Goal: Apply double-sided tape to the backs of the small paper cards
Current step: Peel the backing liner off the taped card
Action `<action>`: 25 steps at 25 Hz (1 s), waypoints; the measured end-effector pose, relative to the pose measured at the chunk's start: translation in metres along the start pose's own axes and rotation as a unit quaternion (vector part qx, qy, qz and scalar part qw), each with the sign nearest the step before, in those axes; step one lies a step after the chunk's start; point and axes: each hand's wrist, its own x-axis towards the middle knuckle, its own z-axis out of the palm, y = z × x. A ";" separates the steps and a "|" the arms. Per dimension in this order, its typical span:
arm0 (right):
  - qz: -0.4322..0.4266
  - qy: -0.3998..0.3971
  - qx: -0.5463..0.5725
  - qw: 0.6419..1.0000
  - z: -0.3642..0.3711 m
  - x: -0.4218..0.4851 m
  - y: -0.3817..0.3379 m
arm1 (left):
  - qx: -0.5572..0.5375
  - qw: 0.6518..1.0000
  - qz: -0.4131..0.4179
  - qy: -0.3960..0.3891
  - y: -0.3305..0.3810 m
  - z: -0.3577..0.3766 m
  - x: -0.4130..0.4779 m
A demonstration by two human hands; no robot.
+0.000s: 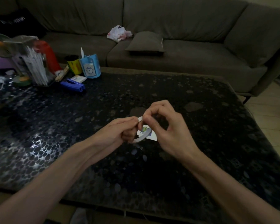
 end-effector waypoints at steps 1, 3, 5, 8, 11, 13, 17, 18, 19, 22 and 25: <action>0.018 -0.001 0.054 0.998 -0.003 0.001 0.002 | -0.024 1.000 -0.010 0.010 -0.002 -0.002 0.001; 0.033 -0.025 0.067 0.997 -0.008 0.002 0.006 | -0.036 0.999 -0.016 0.023 -0.004 -0.006 0.001; 0.043 -0.056 0.057 0.996 -0.006 0.001 0.009 | -0.021 1.000 -0.011 0.018 -0.006 -0.007 0.001; 0.059 -0.032 0.098 0.993 -0.004 0.000 0.013 | -0.005 1.000 -0.003 0.006 -0.005 -0.003 -0.001; 0.084 -0.020 0.145 0.986 -0.005 -0.001 0.014 | -0.047 0.998 -0.023 -0.019 0.002 0.003 -0.005; 0.094 -0.013 0.188 0.978 -0.003 -0.002 0.012 | -0.122 0.990 -0.048 -0.042 0.004 0.008 -0.010; 0.116 -0.050 0.250 0.960 0.001 -0.004 0.009 | -0.264 0.953 -0.077 -0.126 0.008 0.018 -0.020; 0.117 -0.053 0.237 0.963 0.001 -0.004 0.010 | -0.272 0.951 -0.075 -0.129 0.008 0.020 -0.019; 0.118 -0.040 0.216 0.968 0.002 -0.003 0.012 | -0.274 0.953 -0.074 -0.105 0.009 0.023 -0.017; 0.150 0.031 0.173 0.973 0.000 0.000 0.021 | -0.222 0.970 -0.053 0.088 0.006 0.026 -0.008; 0.188 0.028 0.168 0.967 -0.003 0.002 0.024 | -0.035 0.972 -0.005 0.231 -0.001 0.020 -0.008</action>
